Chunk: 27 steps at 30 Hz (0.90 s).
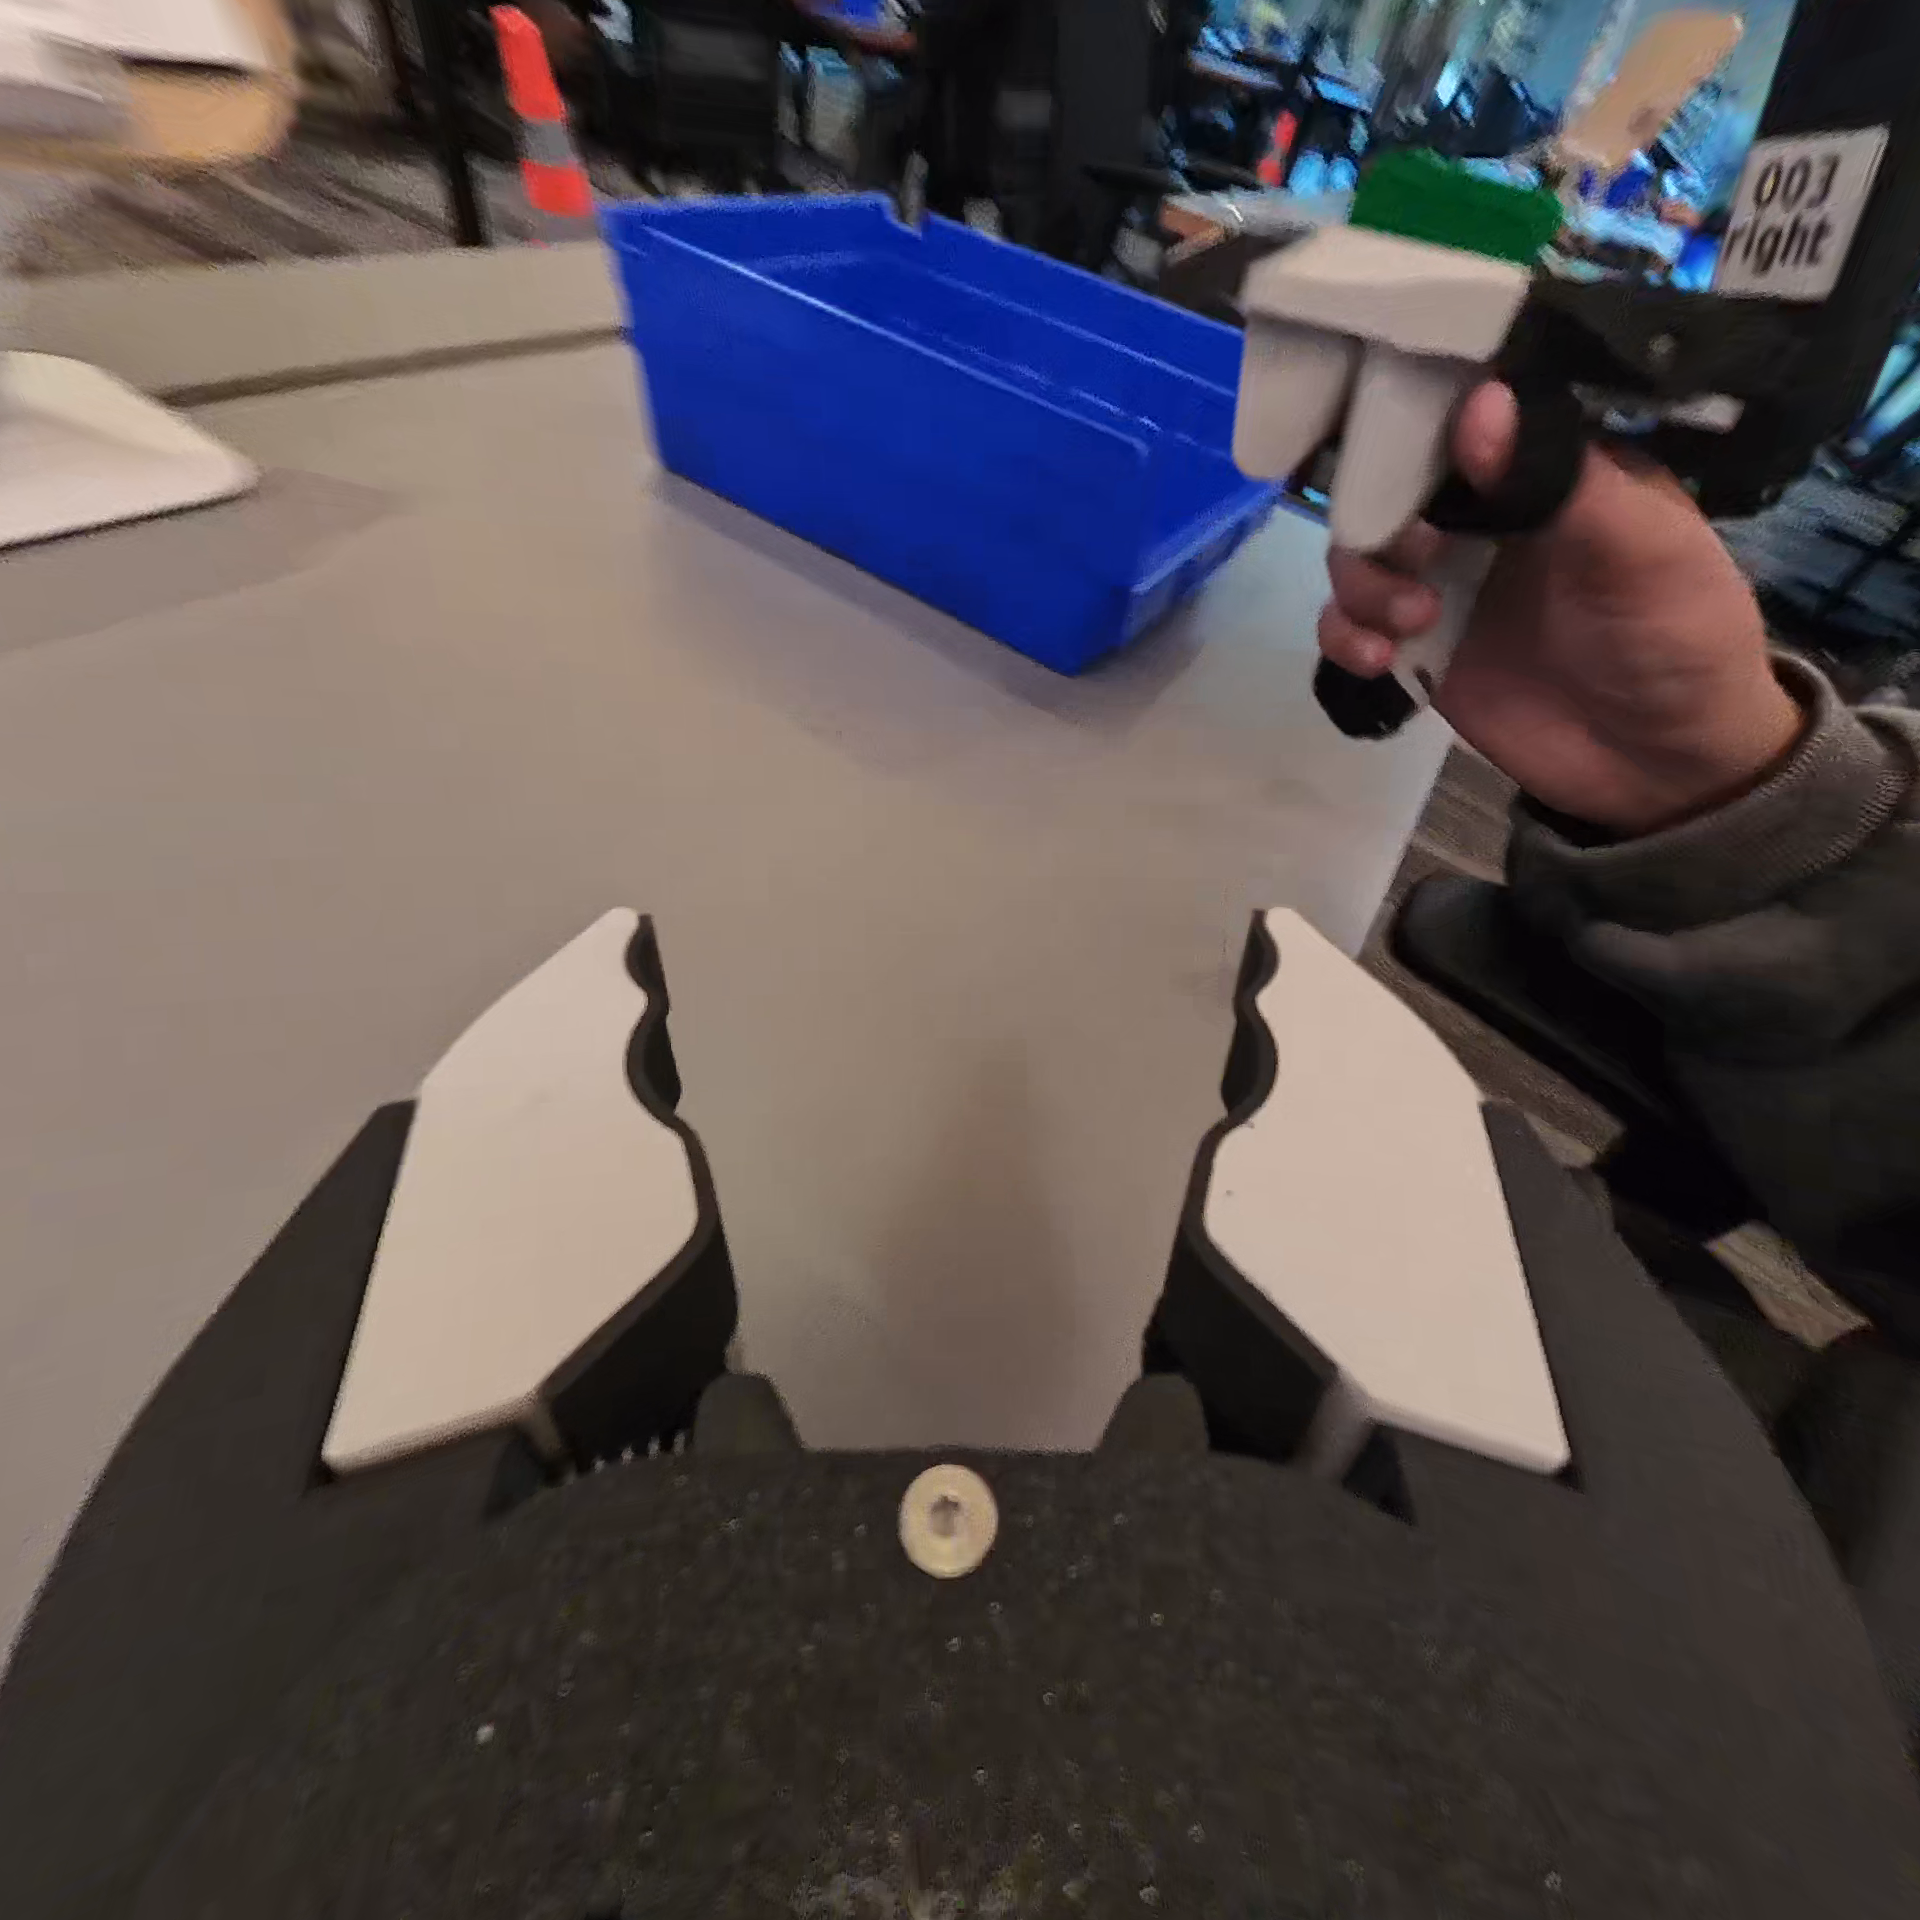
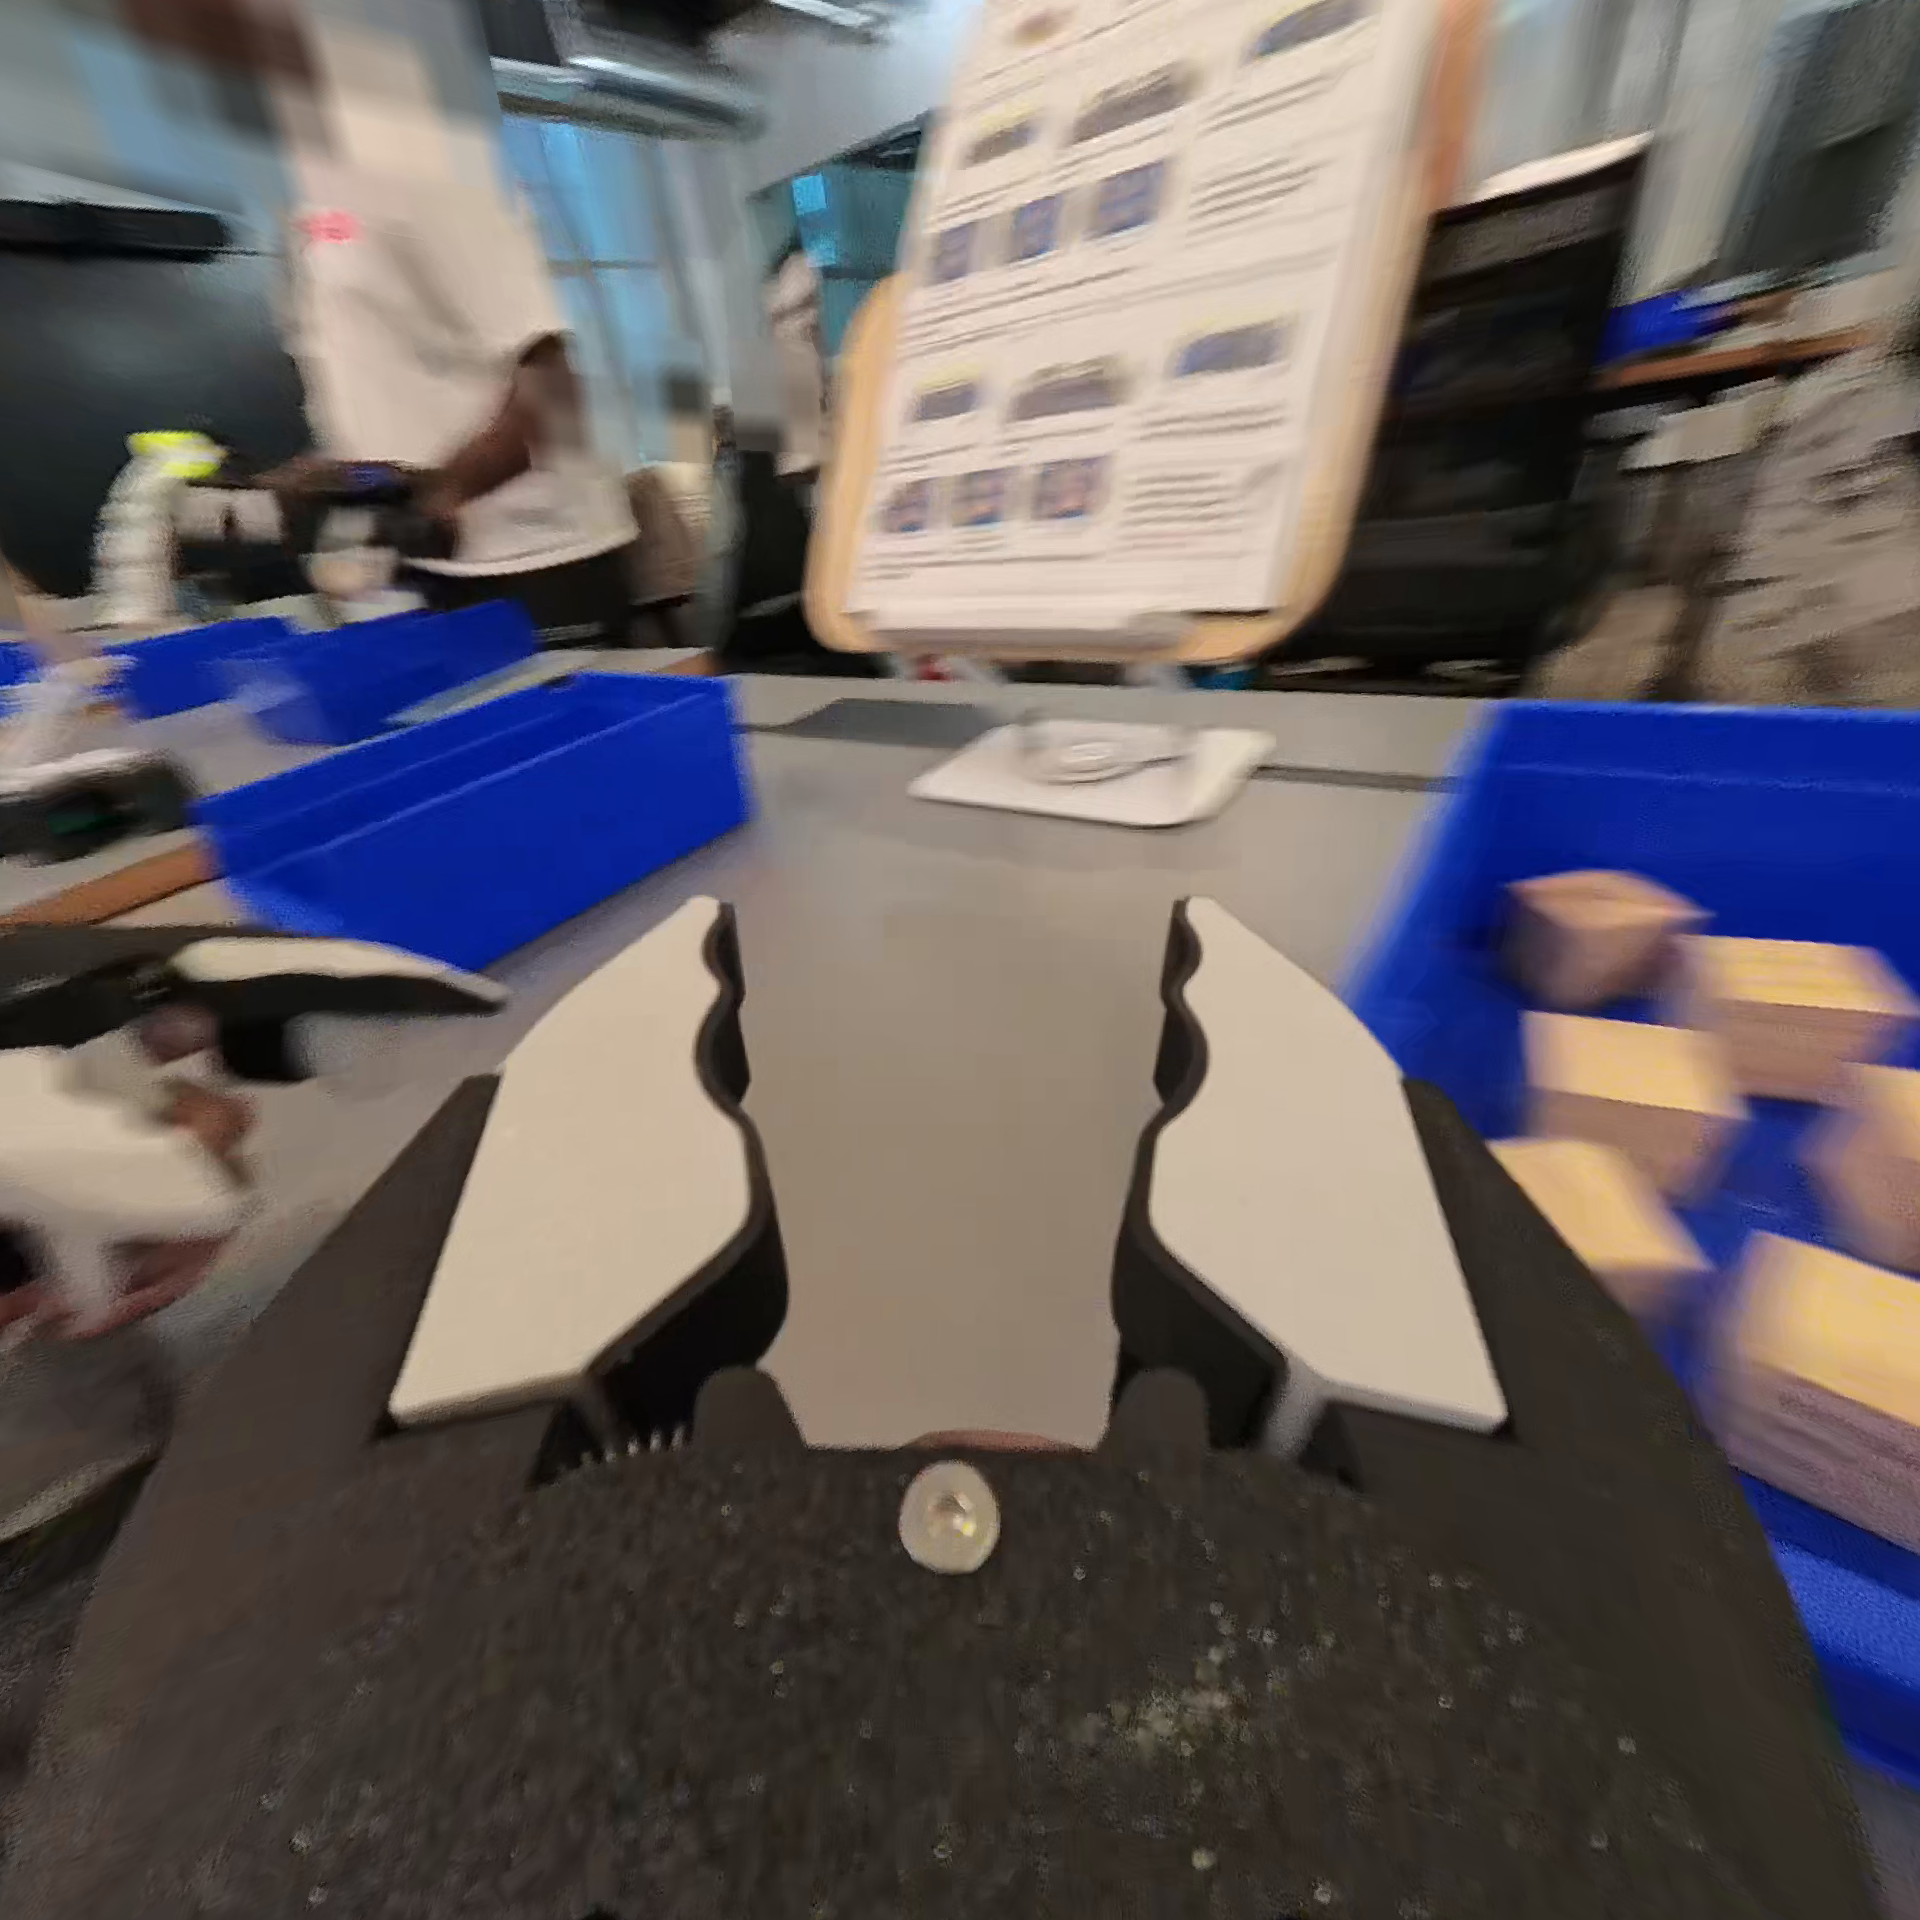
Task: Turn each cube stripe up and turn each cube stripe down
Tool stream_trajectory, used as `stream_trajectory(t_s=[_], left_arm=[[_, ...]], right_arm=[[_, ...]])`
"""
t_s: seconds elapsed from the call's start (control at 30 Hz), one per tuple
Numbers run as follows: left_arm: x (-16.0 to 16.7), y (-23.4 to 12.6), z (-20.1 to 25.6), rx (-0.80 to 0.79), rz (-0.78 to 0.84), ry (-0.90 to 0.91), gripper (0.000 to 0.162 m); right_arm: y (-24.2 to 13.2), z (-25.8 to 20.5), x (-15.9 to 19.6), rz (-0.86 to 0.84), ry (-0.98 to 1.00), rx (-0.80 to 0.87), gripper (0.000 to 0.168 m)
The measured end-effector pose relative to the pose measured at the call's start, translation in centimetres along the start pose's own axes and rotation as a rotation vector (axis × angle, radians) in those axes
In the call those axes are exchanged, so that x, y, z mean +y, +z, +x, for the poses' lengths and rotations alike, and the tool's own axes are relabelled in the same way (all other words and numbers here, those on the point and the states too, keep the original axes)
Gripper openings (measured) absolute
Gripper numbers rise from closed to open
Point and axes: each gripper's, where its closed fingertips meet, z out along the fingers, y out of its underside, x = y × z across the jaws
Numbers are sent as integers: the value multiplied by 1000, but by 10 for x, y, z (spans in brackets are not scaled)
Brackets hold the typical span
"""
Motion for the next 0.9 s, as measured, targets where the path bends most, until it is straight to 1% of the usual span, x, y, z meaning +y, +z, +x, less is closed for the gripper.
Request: stream_trajectory(t_s=[0.03, 0.07, 0.1, 0.13, 0.17, 0.23, 0.3, 0.33, 0.37, 0.4, 0.43, 0.5, 0.53, 0.67, 0.73, 0.77, 0.8, 0.83, 0.9], left_arm=[[-6, 21, 12, 29, -25, 7, 103], [-14, 45, 22, 40, -41, 20, 102], [-23, 70, 27, 28, -51, 39, 98], [-33, 97, 32, 11, -48, 56, 95], [-44, 124, 37, 0, -40, 60, 95], [-55, 183, 49, 2, -62, 29, 97], [-49, 235, 50, -45, -156, 24, 101], [-43, 254, 45, -91, -204, 13, 101], [-37, 266, 38, -142, -243, -21, 97], [-35, 274, 33, -163, -245, -63, 88], [-37, 277, 32, -144, -218, -105, 82], [-40, 271, 16, -210, -176, -190, 63], [-41, 266, 8, -238, -165, -208, 56], [-42, 249, -12, -324, -157, -243, 33], [-48, 234, -26, -437, -95, -217, 11], [-49, 229, -31, -491, -84, -188, 7], [-51, 225, -33, -529, -72, -173, 5], [-51, 221, -33, -551, -71, -165, 4], [-54, 216, -30, -556, -60, -138, 5]], right_arm=[[-14, 29, -7, 17, -19, 102, 77], [-30, 58, -12, 32, -26, 202, 76], [-46, 85, -15, 39, -16, 289, 72], [-62, 108, -16, 30, 21, 358, 63], [-77, 130, -14, 14, 62, 421, 57], [-108, 172, -9, 5, 86, 569, 62], [-135, 205, 1, -27, 59, 698, 66], [-144, 218, 10, -67, 54, 744, 70], [-150, 228, 20, -118, 67, 770, 72], [-152, 233, 29, -159, 92, 772, 73], [-149, 234, 36, -181, 120, 744, 73], [-134, 229, 44, -191, 176, 660, 67], [-125, 226, 49, -195, 185, 634, 66], [-95, 222, 65, -286, 139, 600, 63], [-79, 211, 77, -337, 157, 550, 54], [-72, 204, 77, -335, 165, 511, 49], [-69, 198, 74, -321, 167, 493, 30], [-71, 199, 72, -318, 166, 532, 18], [-75, 198, 71, -365, 139, 606, 8]])
